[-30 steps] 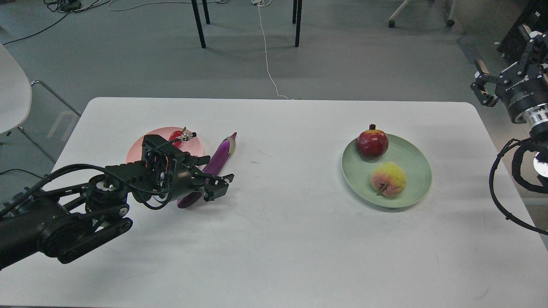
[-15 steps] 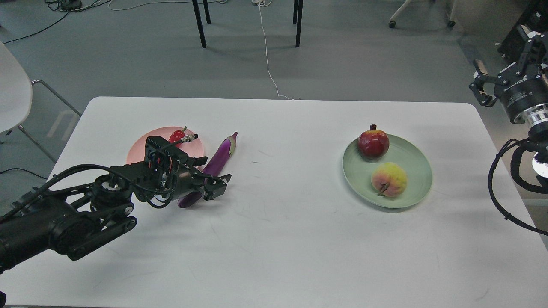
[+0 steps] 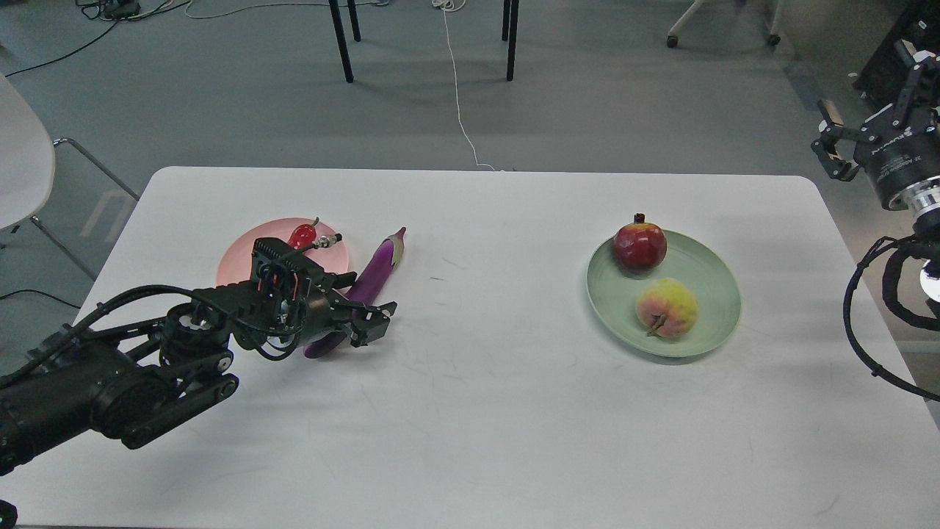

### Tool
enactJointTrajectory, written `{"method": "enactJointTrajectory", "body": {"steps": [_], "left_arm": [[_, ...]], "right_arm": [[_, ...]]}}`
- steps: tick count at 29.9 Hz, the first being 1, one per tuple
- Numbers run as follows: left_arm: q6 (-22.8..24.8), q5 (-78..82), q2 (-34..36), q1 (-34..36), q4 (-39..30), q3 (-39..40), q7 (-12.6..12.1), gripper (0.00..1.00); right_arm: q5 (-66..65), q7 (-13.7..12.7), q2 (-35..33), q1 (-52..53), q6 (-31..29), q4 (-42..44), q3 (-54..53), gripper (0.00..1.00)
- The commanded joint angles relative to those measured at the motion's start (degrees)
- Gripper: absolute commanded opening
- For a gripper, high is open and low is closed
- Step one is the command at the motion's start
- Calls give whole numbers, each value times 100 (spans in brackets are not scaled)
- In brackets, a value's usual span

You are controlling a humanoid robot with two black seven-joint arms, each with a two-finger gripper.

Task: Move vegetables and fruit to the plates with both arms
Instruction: 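Move the left hand to the purple eggplant and grasp it, then lift the purple eggplant and lower it onto the pink plate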

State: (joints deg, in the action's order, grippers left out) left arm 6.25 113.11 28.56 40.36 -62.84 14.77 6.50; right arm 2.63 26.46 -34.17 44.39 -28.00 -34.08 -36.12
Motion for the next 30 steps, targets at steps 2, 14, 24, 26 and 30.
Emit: {"method": "enactJointTrajectory", "body": {"steps": [2,14,24,26,30], "left_arm": [[8,-9,-9,-2,0,0,10,85],[-1,-26,-202,15,-106,0,27,85],[-1,-26,-149,24,-53,0,1,85],[-1,-17,-132,24,-53,9,1,85],[-9,-17,-123,50,-53,17,-8,85]], "right_arm": [[0,0,-63,0,0,-46,0,99],[0,0,-72,0,0,-46,8,99],[-9,0,-63,9,0,-55,9,99],[-9,0,-63,17,0,-55,17,99],[-17,0,-63,26,0,-55,17,99]]}}
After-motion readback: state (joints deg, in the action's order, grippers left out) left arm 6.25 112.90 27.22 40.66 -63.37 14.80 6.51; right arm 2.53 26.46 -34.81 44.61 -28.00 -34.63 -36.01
